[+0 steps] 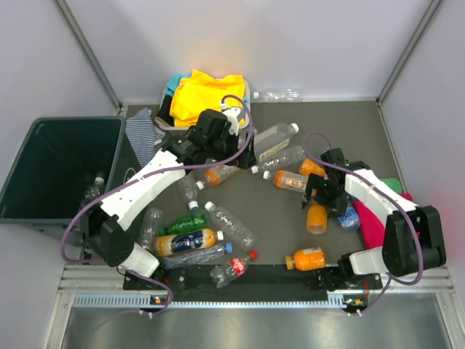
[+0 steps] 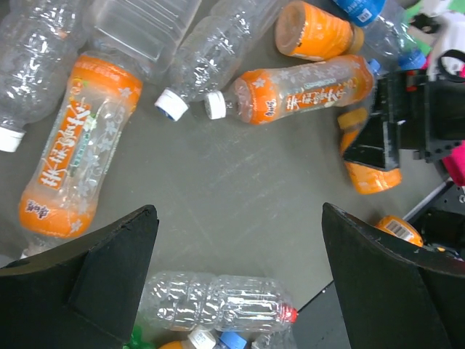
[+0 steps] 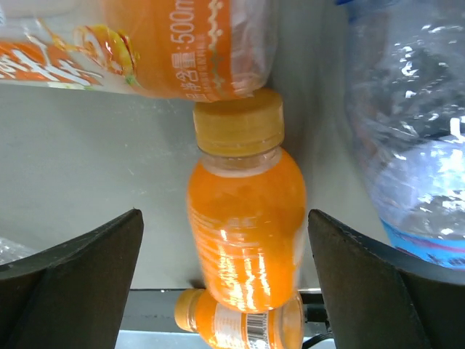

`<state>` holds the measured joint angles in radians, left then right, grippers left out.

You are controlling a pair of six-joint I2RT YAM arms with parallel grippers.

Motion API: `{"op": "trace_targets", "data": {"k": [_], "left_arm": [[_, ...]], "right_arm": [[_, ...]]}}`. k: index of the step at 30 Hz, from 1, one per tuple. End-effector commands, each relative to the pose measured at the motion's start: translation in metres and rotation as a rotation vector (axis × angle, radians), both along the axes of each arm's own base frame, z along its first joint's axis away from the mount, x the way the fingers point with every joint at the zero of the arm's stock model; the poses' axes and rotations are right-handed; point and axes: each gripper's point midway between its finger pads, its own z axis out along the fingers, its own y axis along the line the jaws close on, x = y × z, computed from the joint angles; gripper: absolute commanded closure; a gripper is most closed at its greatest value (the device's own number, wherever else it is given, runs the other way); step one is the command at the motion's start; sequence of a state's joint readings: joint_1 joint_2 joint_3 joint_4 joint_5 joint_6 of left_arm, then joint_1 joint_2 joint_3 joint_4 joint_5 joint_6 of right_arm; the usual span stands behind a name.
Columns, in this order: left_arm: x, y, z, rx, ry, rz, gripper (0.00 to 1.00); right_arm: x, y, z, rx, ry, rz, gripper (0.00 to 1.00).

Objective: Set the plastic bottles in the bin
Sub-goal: Pick up the plastic bottle at the center of the board.

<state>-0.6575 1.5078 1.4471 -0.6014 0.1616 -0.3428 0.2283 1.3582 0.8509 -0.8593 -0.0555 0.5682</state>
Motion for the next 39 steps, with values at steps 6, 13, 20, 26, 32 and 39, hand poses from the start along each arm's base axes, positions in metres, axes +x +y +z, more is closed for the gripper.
{"op": "trace_targets", "data": {"k": [6,13,20,26,32,39], "left_arm": [[-0.018,-0.018,-0.002,-0.103,0.065,-0.077,0.02],[-0.04,-0.025,-0.015,-0.159,0.167,-0.122,0.02],[-0.073,-0.061,-0.006,-0.356,0.254,-0.247,0.01],[-0.078,-0.089,0.009,-0.461,0.232,-0.278,0.01],[-0.059,-0.104,0.033,-0.562,0.202,-0.227,0.01],[-0.038,-0.099,0.022,-0.509,0.176,-0.11,0.07]], "right_arm": [[0.001,0.011,-0.015,0.024,-0.005,0.058,0.34],[0.019,0.033,0.007,0.139,-0.083,0.073,0.78],[0.056,0.092,0.108,0.496,-0.361,0.135,0.78],[0.075,0.128,0.181,0.709,-0.512,0.181,0.77],[0.079,0.149,0.222,0.822,-0.594,0.222,0.74],[0.074,0.159,0.234,0.895,-0.585,0.234,0.74]]}}
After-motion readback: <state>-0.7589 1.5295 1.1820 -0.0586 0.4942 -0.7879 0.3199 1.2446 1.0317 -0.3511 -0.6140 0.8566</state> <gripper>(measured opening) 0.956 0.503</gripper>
